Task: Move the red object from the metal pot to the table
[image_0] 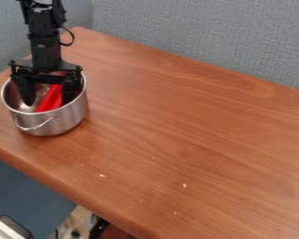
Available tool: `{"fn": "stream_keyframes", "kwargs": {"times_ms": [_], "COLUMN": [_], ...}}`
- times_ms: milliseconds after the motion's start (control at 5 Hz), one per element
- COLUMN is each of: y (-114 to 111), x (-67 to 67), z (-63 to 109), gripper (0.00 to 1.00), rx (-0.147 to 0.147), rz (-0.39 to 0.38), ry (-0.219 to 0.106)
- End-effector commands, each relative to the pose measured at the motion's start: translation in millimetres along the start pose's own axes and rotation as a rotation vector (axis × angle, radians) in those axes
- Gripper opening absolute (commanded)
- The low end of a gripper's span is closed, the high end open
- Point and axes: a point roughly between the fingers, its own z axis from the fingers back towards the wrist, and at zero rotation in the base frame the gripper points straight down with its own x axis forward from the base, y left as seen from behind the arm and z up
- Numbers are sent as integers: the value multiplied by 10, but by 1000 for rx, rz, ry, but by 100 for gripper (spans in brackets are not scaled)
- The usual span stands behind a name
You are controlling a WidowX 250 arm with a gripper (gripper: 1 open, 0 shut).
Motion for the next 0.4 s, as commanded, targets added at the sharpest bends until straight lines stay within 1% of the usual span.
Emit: {"fn": "stream_keyframes", "kwargs": {"times_ms": [0, 200], "y": [45, 46], "x": [126, 194], "z": [129, 111], "gripper": [0, 0], "rx": [11, 13], "rz": [-12, -30], "ry": [-52, -51]}}
